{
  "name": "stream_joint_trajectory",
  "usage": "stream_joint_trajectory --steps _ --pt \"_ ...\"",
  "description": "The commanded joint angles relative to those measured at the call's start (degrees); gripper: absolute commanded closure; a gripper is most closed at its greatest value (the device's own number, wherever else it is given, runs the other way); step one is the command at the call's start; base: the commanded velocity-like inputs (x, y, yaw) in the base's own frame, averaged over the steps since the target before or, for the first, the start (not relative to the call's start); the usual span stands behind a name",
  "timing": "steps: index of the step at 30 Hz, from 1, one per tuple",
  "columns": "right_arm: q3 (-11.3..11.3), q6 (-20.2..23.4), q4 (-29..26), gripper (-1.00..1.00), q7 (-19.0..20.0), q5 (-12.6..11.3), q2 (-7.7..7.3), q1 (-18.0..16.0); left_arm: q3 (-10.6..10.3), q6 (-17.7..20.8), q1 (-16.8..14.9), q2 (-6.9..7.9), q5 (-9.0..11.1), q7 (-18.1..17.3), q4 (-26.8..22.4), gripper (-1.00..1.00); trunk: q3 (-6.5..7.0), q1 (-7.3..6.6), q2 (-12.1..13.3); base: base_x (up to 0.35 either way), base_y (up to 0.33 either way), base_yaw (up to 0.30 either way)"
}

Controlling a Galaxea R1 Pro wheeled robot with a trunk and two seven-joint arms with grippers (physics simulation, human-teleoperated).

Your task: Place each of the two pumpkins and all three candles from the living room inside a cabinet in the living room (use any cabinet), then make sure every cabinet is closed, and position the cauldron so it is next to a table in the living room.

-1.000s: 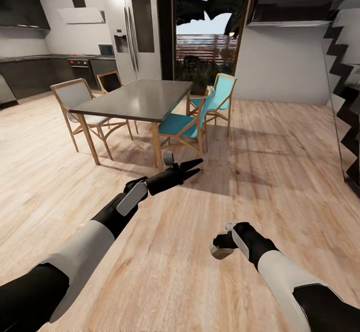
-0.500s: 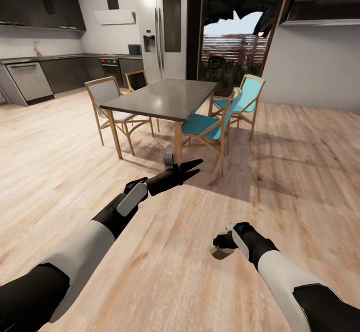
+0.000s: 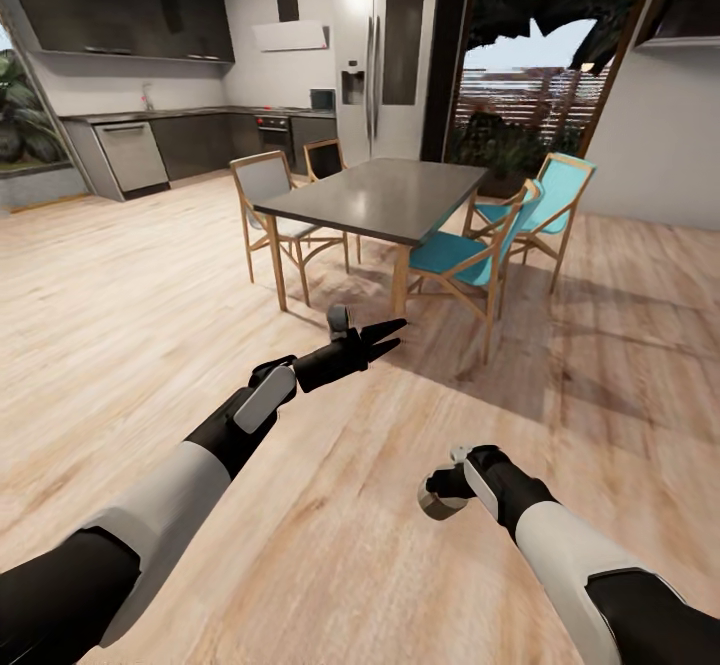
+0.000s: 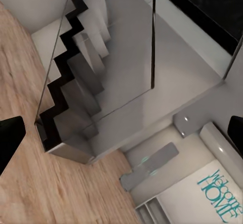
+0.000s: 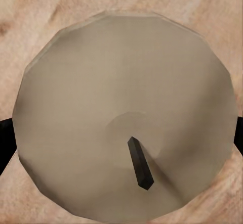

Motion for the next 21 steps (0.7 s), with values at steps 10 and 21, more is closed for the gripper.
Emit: stream_joint_trajectory --steps 10,21 --pt "0.0 0.0 0.0 1.0 -0.1 -0.3 0.26 0.0 0.0 0.0 0.0 -0.07 0.0 0.0 0.1 -1.0 0.0 0.0 0.0 0.0 0.0 0.287" --pt "0.0 0.0 0.0 1.0 -0.1 -0.3 0.27 0.0 0.0 0.0 0.0 -0.01 0.0 0.0 0.1 -1.0 0.0 0.0 0.0 0.0 0.0 0.287"
